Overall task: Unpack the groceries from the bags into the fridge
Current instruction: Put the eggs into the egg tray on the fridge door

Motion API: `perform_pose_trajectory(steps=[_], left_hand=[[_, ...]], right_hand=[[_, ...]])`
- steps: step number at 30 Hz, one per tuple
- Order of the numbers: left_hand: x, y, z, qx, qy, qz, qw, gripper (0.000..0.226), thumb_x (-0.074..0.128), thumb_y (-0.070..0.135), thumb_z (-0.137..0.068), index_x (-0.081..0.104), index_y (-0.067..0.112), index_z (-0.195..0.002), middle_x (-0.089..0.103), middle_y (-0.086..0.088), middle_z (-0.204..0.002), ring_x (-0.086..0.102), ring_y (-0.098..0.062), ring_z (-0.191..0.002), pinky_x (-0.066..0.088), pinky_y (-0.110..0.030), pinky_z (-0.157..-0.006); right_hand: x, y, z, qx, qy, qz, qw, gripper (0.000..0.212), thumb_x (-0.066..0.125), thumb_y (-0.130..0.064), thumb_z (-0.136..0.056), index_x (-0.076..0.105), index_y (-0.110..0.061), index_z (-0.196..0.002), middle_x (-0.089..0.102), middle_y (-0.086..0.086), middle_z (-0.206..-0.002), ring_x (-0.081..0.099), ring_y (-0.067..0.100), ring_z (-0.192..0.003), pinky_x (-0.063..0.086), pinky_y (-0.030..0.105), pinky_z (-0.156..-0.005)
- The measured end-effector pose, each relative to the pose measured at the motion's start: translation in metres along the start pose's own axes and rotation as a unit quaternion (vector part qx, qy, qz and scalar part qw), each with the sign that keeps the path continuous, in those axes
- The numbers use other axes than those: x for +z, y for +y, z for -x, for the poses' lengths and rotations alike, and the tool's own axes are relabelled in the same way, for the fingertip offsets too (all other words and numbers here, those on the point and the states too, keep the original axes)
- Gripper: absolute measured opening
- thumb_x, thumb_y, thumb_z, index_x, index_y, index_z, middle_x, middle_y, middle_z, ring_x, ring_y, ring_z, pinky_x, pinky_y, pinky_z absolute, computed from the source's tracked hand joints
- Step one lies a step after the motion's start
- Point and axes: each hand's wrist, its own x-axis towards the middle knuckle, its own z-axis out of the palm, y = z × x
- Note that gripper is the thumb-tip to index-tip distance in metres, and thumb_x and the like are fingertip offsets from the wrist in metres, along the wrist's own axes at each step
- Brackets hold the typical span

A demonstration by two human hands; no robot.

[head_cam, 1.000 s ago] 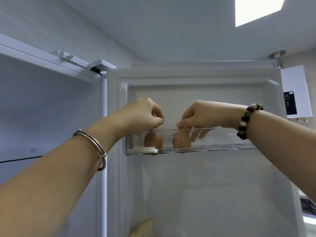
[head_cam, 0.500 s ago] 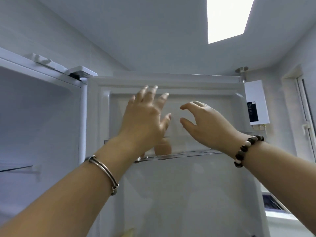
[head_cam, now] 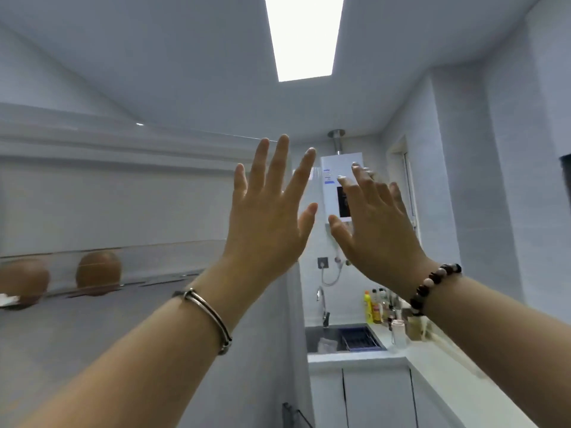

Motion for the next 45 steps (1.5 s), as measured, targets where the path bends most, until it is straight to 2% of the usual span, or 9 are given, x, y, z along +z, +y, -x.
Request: perform_pose_trajectory(steps=[4, 8, 11, 15, 20, 23, 26, 35, 45], left_hand=[[0.042, 0.096, -0.020, 0.004, -0.002, 0.066, 0.998, 0.064, 0.020, 0.054, -0.092, 0.008, 0.026, -0.148, 0.011, -0.012, -0.158, 0.008, -0.034, -0.145, 0.006, -0.053, -0.112], [0.079, 0.204, -0.036, 0.012, -0.021, 0.125, 0.992, 0.066, 0.014, 0.058, -0.090, 0.001, 0.029, -0.149, 0.002, -0.009, -0.159, -0.002, -0.031, -0.146, 0.001, -0.053, -0.114], [0.101, 0.287, -0.047, 0.021, -0.039, 0.196, 0.980, 0.069, 0.008, 0.060, -0.088, -0.015, 0.033, -0.147, -0.017, -0.003, -0.158, -0.020, -0.026, -0.144, -0.010, -0.050, -0.114], [0.122, 0.397, -0.062, 0.056, -0.059, 0.304, 0.949, 0.068, 0.018, 0.059, -0.093, -0.021, 0.035, -0.144, -0.028, 0.001, -0.154, -0.030, -0.022, -0.140, -0.019, -0.047, -0.111], [0.139, 0.521, -0.082, 0.100, -0.046, 0.382, 0.918, 0.068, 0.009, 0.061, -0.089, -0.011, 0.034, -0.148, -0.021, 0.001, -0.156, -0.026, -0.021, -0.141, -0.011, -0.051, -0.113], [0.145, 0.590, -0.090, 0.121, -0.043, 0.425, 0.896, 0.068, 0.013, 0.059, -0.090, -0.005, 0.032, -0.149, -0.010, -0.004, -0.159, -0.016, -0.025, -0.145, -0.009, -0.051, -0.112], [0.150, 0.656, -0.096, 0.130, -0.045, 0.479, 0.867, 0.068, 0.014, 0.060, -0.090, -0.003, 0.031, -0.150, -0.004, -0.005, -0.160, -0.010, -0.028, -0.146, -0.004, -0.054, -0.112], [0.149, 0.832, -0.090, 0.200, -0.081, 0.614, 0.759, 0.068, 0.013, 0.058, -0.091, 0.005, 0.028, -0.151, 0.002, -0.006, -0.160, -0.004, -0.030, -0.146, 0.006, -0.057, -0.113], [0.094, 0.975, -0.036, 0.246, -0.181, 0.703, 0.642, 0.070, 0.010, 0.058, -0.089, 0.003, 0.027, -0.151, -0.002, -0.006, -0.160, -0.005, -0.029, -0.146, 0.008, -0.058, -0.113]], right_hand=[[-0.030, 0.093, 0.032, 0.030, -0.045, 0.085, 0.995, 0.072, 0.018, -0.056, -0.087, 0.025, -0.015, -0.146, 0.018, 0.011, -0.155, 0.015, 0.029, -0.144, 0.002, 0.049, -0.113], [-0.070, 0.190, 0.070, 0.069, -0.088, 0.178, 0.978, 0.072, 0.017, -0.055, -0.088, 0.013, -0.019, -0.149, 0.004, 0.006, -0.159, 0.000, 0.025, -0.146, -0.008, 0.044, -0.112], [-0.109, 0.257, 0.100, 0.105, -0.114, 0.240, 0.958, 0.074, 0.013, -0.056, -0.087, 0.007, -0.020, -0.151, -0.003, 0.005, -0.159, -0.006, 0.024, -0.146, -0.009, 0.045, -0.113], [-0.162, 0.333, 0.140, 0.159, -0.136, 0.324, 0.923, 0.074, 0.009, -0.055, -0.088, 0.003, -0.017, -0.151, -0.005, 0.007, -0.159, -0.006, 0.024, -0.146, -0.005, 0.048, -0.115], [-0.223, 0.415, 0.185, 0.212, -0.136, 0.408, 0.878, 0.080, 0.000, -0.059, -0.084, 0.010, -0.015, -0.151, 0.002, 0.010, -0.159, 0.001, 0.026, -0.146, 0.000, 0.049, -0.115], [-0.254, 0.458, 0.213, 0.243, -0.139, 0.443, 0.852, 0.072, 0.015, -0.055, -0.092, 0.014, -0.013, -0.150, 0.006, 0.012, -0.158, 0.004, 0.028, -0.146, 0.002, 0.052, -0.115], [-0.277, 0.496, 0.239, 0.268, -0.148, 0.479, 0.823, 0.066, 0.028, -0.049, -0.097, 0.014, -0.013, -0.150, 0.004, 0.011, -0.159, 0.001, 0.026, -0.146, 0.001, 0.051, -0.115], [-0.338, 0.584, 0.320, 0.391, -0.168, 0.543, 0.724, 0.064, 0.027, -0.048, -0.097, 0.013, -0.016, -0.150, 0.003, 0.007, -0.159, 0.000, 0.023, -0.146, 0.000, 0.047, -0.117], [-0.411, 0.622, 0.422, 0.476, -0.178, 0.551, 0.662, 0.061, 0.032, -0.046, -0.097, 0.022, -0.013, -0.148, 0.014, 0.009, -0.157, 0.009, 0.023, -0.145, 0.008, 0.043, -0.118]])
